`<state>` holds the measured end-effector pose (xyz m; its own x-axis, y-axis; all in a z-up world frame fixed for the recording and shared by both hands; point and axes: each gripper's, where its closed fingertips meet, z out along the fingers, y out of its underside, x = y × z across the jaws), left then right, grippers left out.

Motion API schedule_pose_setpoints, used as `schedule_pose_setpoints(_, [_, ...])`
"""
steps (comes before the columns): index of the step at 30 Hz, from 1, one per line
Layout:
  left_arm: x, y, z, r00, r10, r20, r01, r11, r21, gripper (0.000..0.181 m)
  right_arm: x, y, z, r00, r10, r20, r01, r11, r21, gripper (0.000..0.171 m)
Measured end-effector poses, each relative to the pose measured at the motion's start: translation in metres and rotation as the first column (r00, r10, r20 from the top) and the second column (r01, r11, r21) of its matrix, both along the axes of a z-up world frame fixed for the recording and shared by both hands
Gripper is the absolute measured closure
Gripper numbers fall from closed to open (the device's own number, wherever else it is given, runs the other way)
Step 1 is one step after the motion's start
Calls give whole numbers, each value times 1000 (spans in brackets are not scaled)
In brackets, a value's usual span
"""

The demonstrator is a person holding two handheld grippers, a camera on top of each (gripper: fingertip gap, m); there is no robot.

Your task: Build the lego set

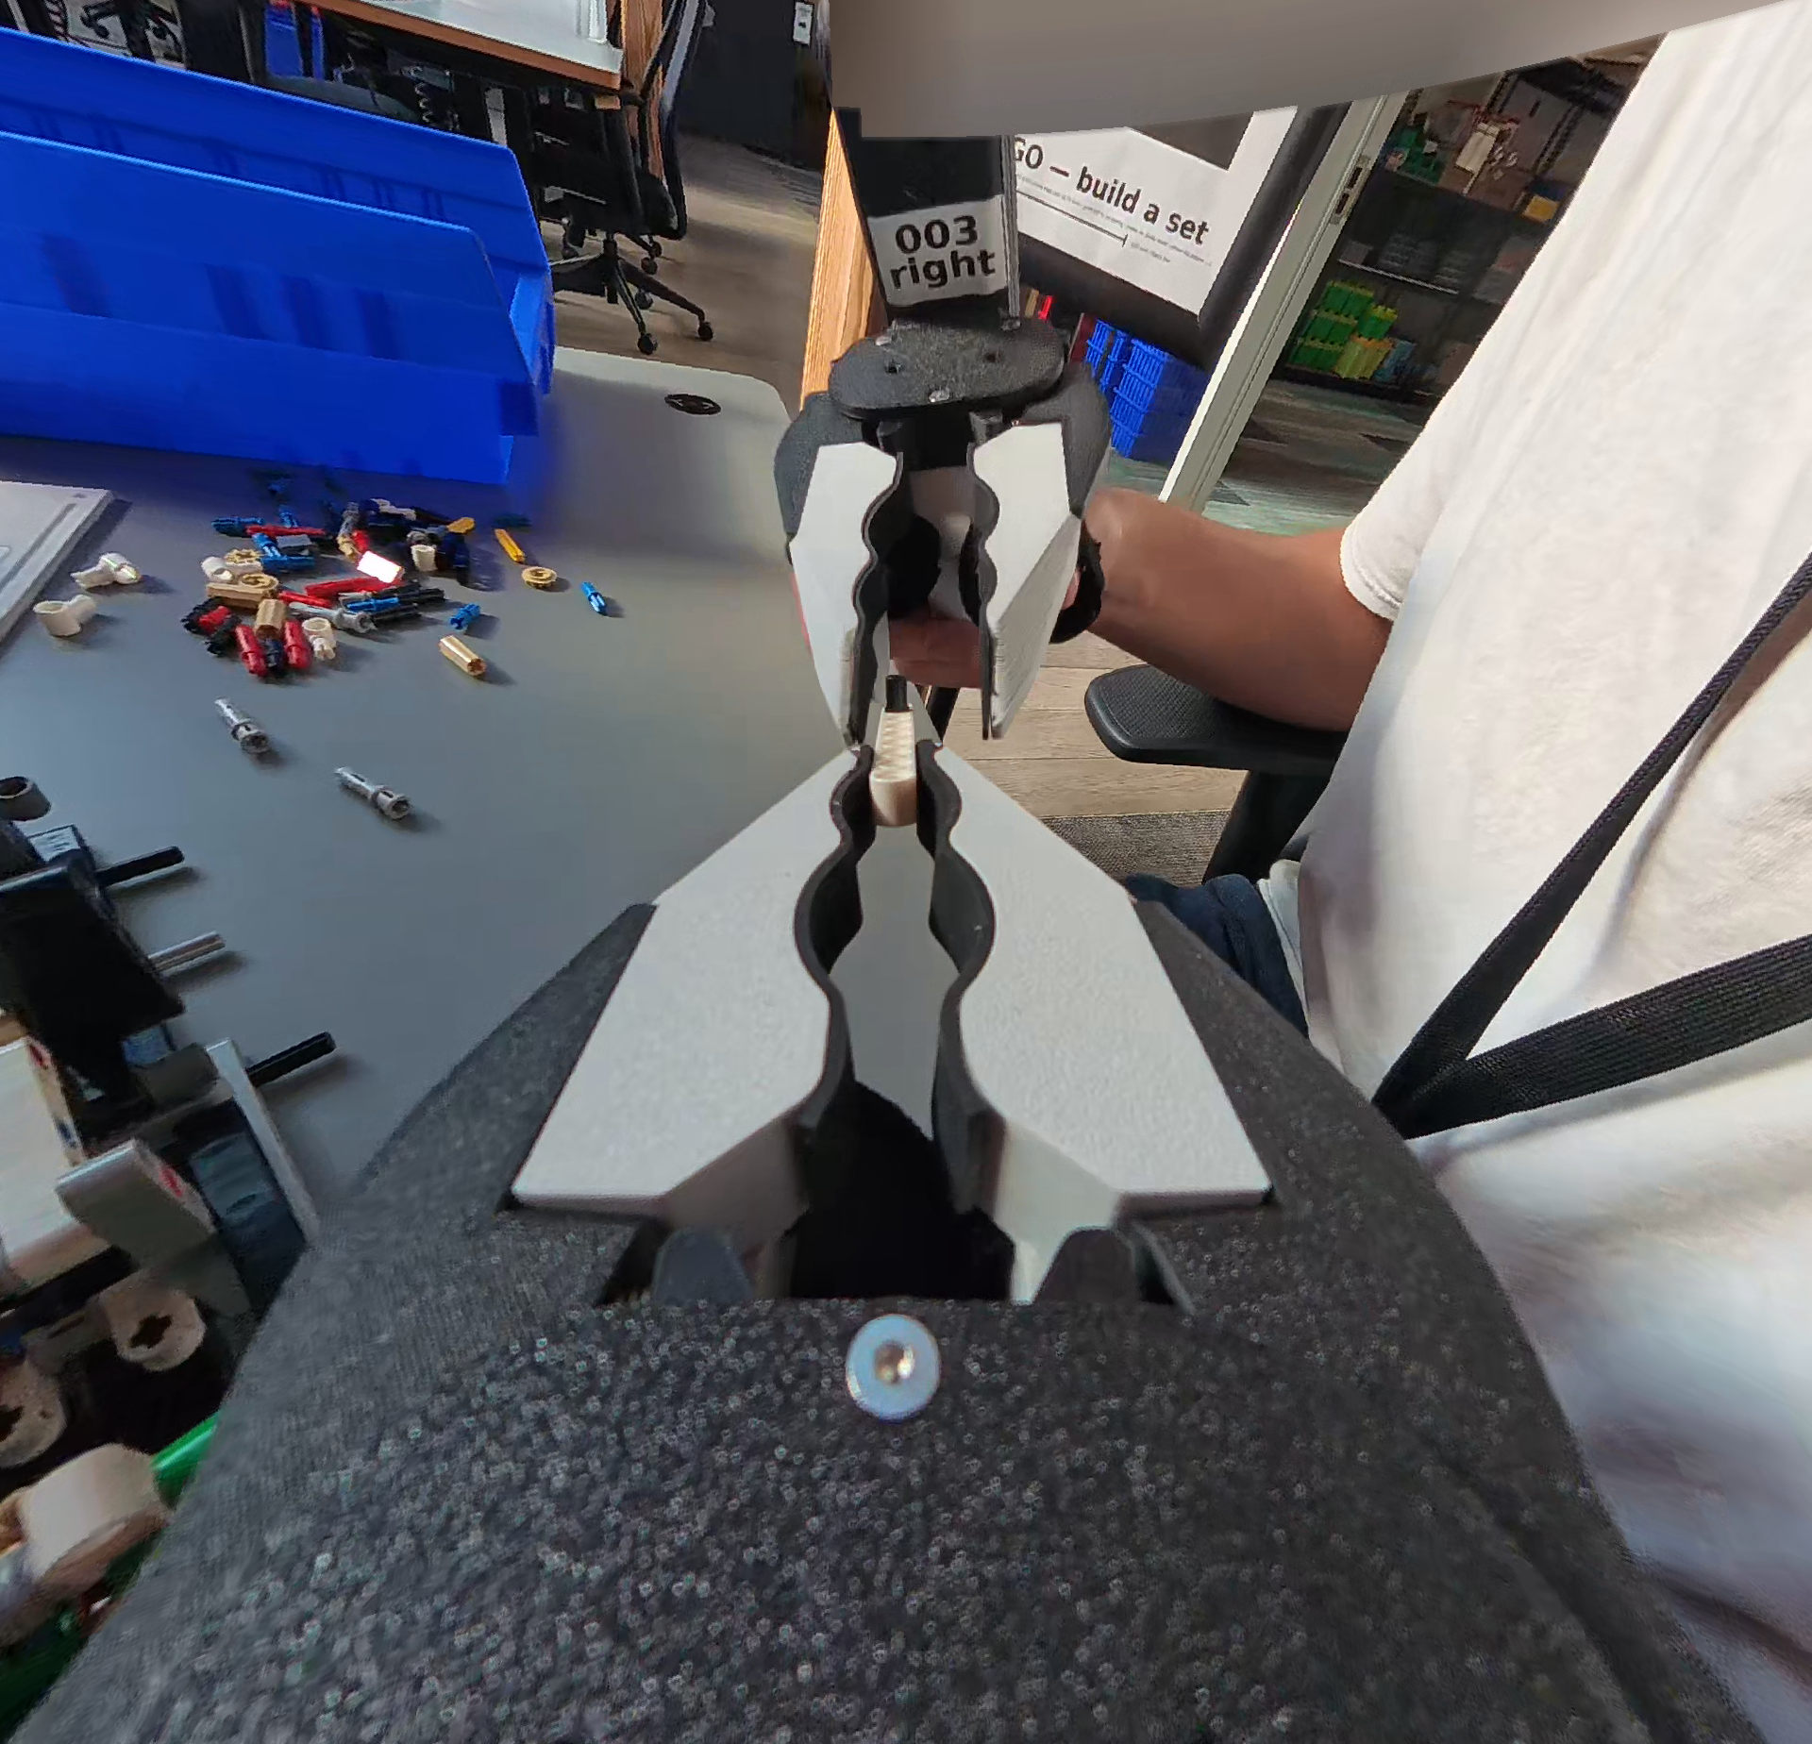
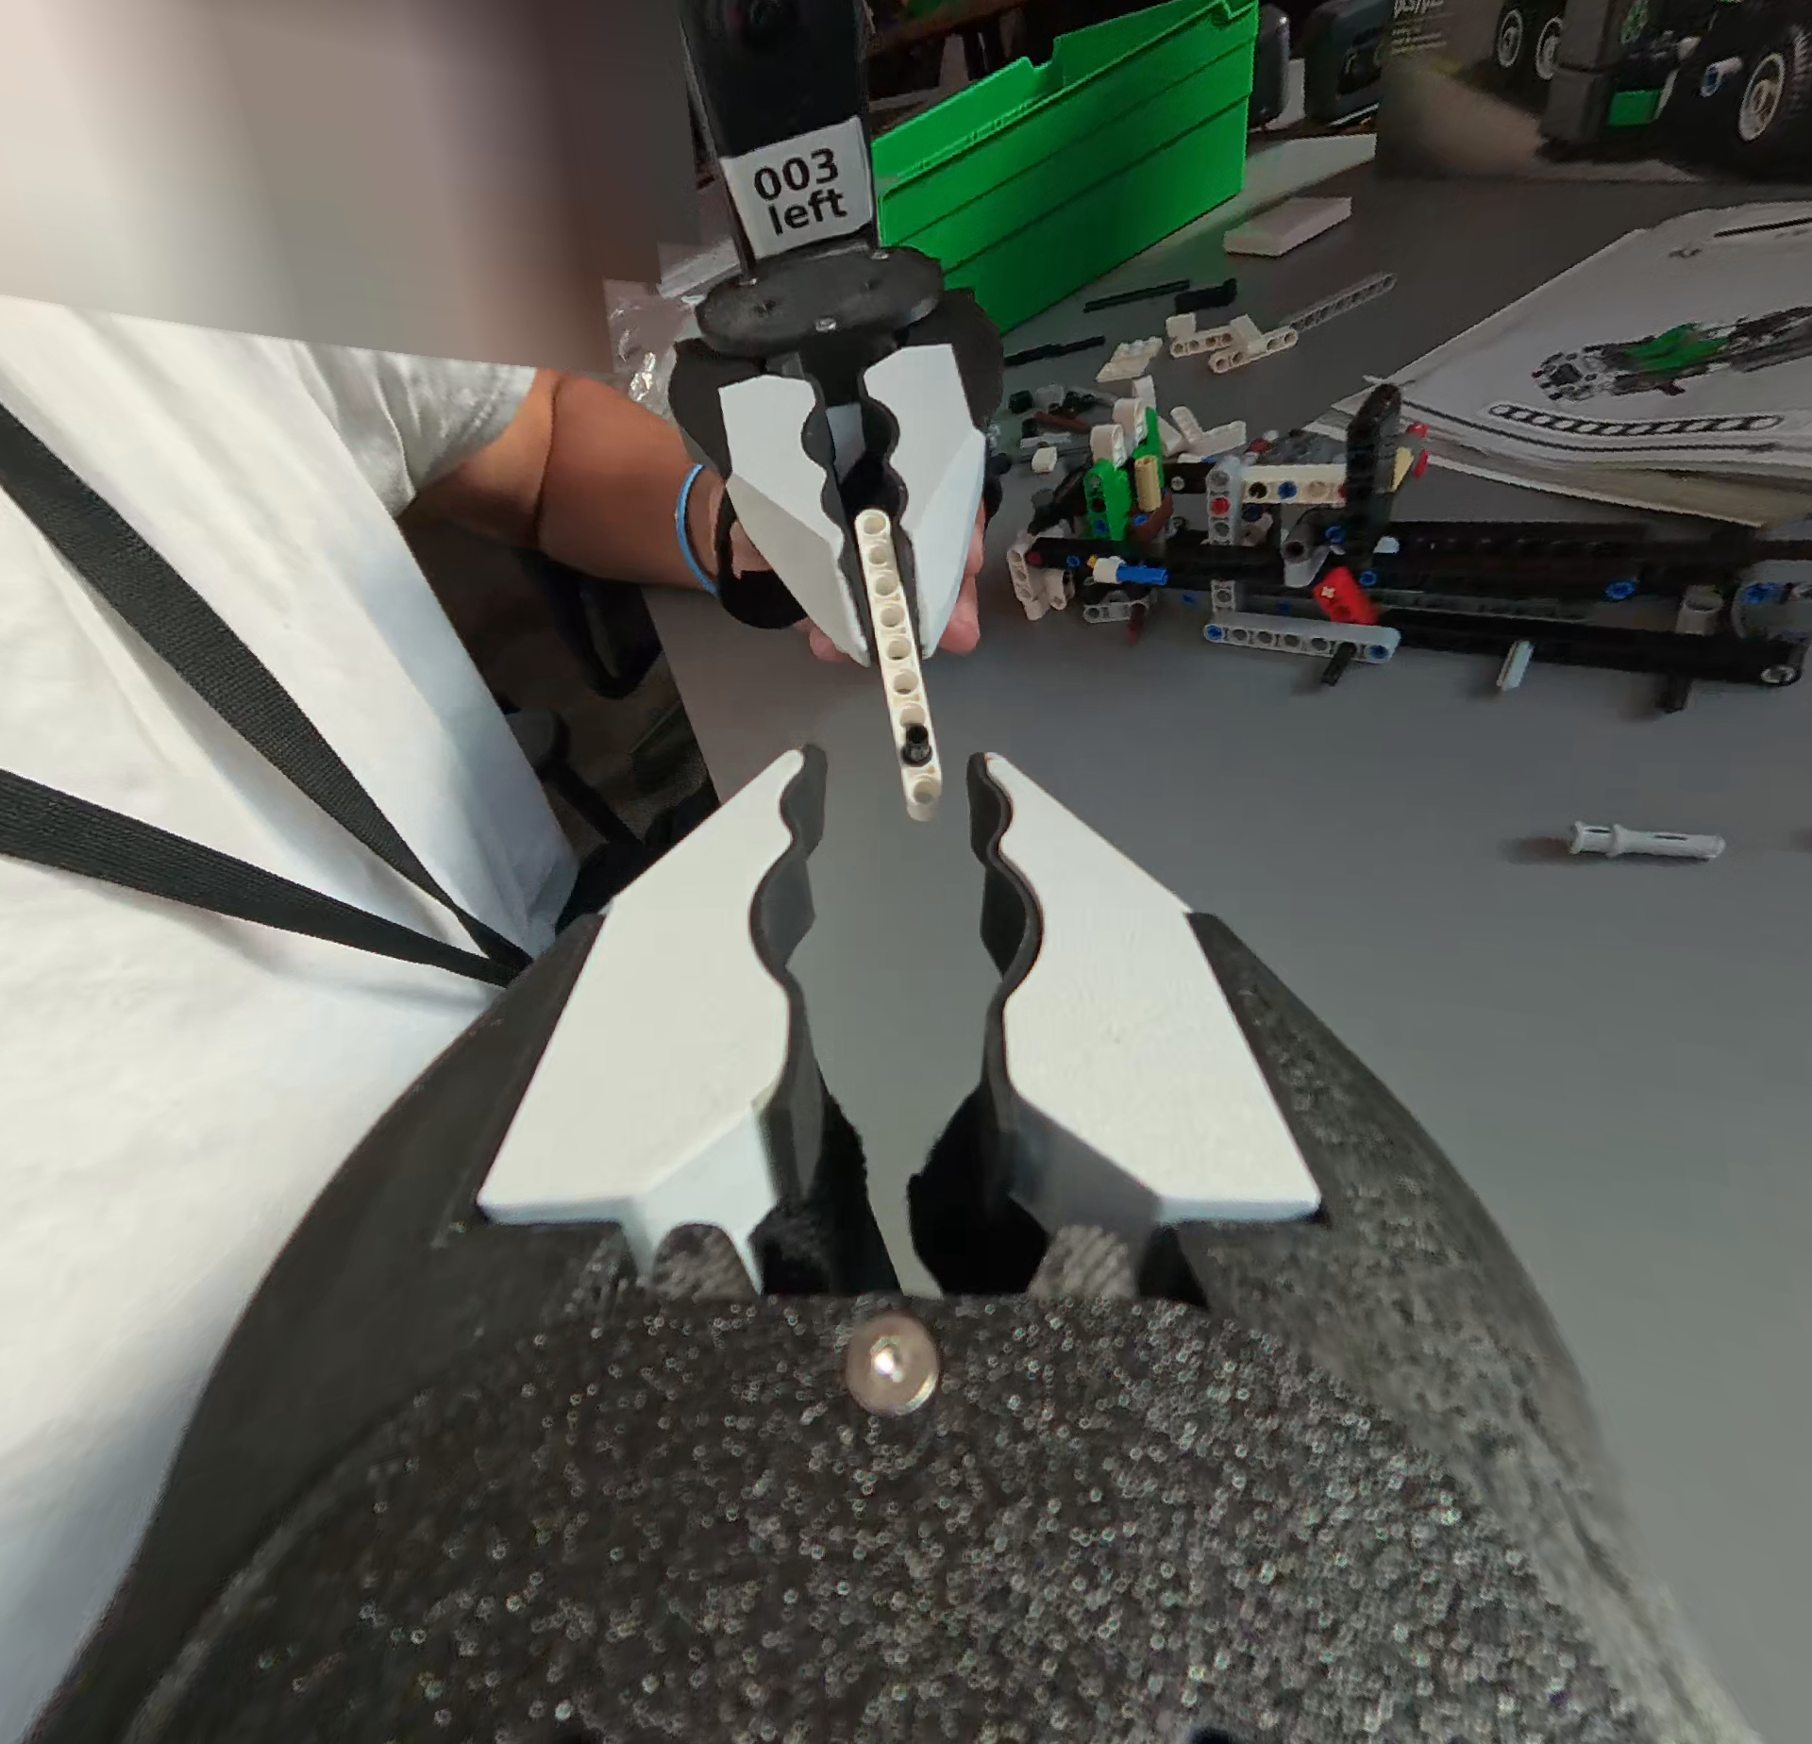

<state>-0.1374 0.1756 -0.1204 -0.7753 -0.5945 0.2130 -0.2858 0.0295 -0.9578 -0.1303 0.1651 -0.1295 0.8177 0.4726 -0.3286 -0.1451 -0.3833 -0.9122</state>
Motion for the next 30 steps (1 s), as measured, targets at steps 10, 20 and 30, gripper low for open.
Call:
schedule_pose_setpoints(10, [4, 4, -8, 999, 2, -42, 0, 1000, 30, 175, -5, -1, -15, 995, 56, -86, -59, 998, -33, 146])
schedule_pose_setpoints(20, [10, 20, -7, 997, 78, -24, -77, 996, 35, 175, 39, -2, -36, 883, -372, 287, 418, 900, -121, 166])
schedule_pose_setpoints(30, [14, 26, -5, 993, 119, -19, -119, 993, 21, 175, 33, 7, -74, 758, -437, 484, 589, 778, -220, 157])
